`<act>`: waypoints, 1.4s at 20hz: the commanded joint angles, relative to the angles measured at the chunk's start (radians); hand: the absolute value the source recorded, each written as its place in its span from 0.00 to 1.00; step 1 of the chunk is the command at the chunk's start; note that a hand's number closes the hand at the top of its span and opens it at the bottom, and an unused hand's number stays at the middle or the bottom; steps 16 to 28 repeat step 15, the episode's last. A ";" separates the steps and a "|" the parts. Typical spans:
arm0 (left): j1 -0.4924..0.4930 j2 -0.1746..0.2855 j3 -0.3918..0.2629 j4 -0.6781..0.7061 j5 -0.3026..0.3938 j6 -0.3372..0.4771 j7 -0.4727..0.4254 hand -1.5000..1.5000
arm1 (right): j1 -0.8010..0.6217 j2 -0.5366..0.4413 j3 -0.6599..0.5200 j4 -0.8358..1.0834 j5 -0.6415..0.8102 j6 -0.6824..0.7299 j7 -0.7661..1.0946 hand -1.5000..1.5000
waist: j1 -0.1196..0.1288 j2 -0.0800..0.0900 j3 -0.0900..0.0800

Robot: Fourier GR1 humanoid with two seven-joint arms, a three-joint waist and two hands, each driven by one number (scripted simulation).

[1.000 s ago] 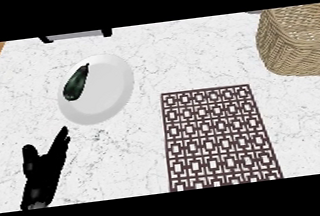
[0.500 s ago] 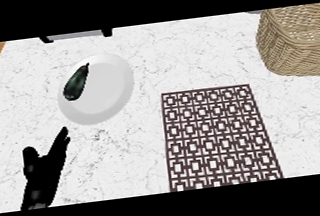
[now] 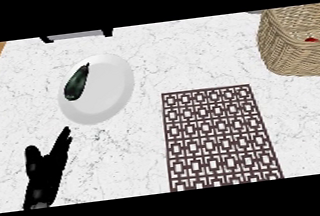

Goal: Pick the cupcake from the placemat and place it in the basket

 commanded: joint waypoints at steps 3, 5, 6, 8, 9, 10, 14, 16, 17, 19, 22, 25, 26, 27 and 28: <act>0.023 0.026 0.038 0.047 0.043 -0.048 0.007 0.50 | -0.029 -0.063 -0.070 0.049 -0.063 0.005 -0.070 0.00 | -0.002 0.007 -0.008; 0.051 0.017 0.018 -0.013 0.028 -0.035 0.039 0.50 | -0.056 -0.071 -0.075 0.063 -0.069 0.001 -0.015 0.00 | 0.000 0.004 -0.008; 0.014 -0.030 -0.007 0.043 -0.012 0.018 0.027 0.50 | -0.024 -0.033 -0.106 0.058 -0.099 -0.054 -0.051 0.00 | -0.009 0.005 -0.008; 0.050 -0.035 -0.015 0.021 -0.015 0.013 0.002 0.50 | -0.048 -0.124 -0.136 0.066 -0.129 0.022 -0.014 0.00 | -0.011 0.002 -0.008; 0.009 0.000 0.018 0.019 0.023 -0.016 0.061 0.50 | -0.047 -0.153 -0.156 0.089 -0.140 0.022 -0.031 0.00 | -0.004 0.008 -0.007; -0.007 -0.039 -0.008 0.074 -0.018 0.022 0.019 0.50 | -0.038 -0.176 -0.137 0.093 -0.125 0.049 -0.008 0.00 | -0.014 0.006 -0.008; 0.030 -0.018 0.011 0.078 -0.015 0.004 -0.026 0.50 | 0.073 -0.244 -0.192 0.135 -0.163 0.046 -0.082 0.00 | -0.014 0.007 -0.007; 0.044 -0.022 -0.004 0.002 -0.004 0.002 0.047 0.50 | 0.073 -0.283 -0.203 0.127 -0.182 0.100 -0.064 0.00 | -0.018 0.001 -0.007; 0.044 -0.022 -0.004 0.002 -0.004 0.002 0.047 0.50 | 0.073 -0.283 -0.203 0.127 -0.182 0.100 -0.064 0.00 | -0.018 0.001 -0.007; 0.044 -0.022 -0.004 0.002 -0.004 0.002 0.047 0.50 | 0.073 -0.283 -0.203 0.127 -0.182 0.100 -0.064 0.00 | -0.018 0.001 -0.007; 0.044 -0.022 -0.004 0.002 -0.004 0.002 0.047 0.50 | 0.073 -0.283 -0.203 0.127 -0.182 0.100 -0.064 0.00 | -0.018 0.001 -0.007; 0.044 -0.022 -0.004 0.002 -0.004 0.002 0.047 0.50 | 0.073 -0.283 -0.203 0.127 -0.182 0.100 -0.064 0.00 | -0.018 0.001 -0.007; 0.044 -0.022 -0.004 0.002 -0.004 0.002 0.047 0.50 | 0.073 -0.283 -0.203 0.127 -0.182 0.100 -0.064 0.00 | -0.018 0.001 -0.007; 0.044 -0.022 -0.004 0.002 -0.004 0.002 0.047 0.50 | 0.073 -0.283 -0.203 0.127 -0.182 0.100 -0.064 0.00 | -0.018 0.001 -0.007; 0.044 -0.022 -0.004 0.002 -0.004 0.002 0.047 0.50 | 0.073 -0.283 -0.203 0.127 -0.182 0.100 -0.064 0.00 | -0.018 0.001 -0.007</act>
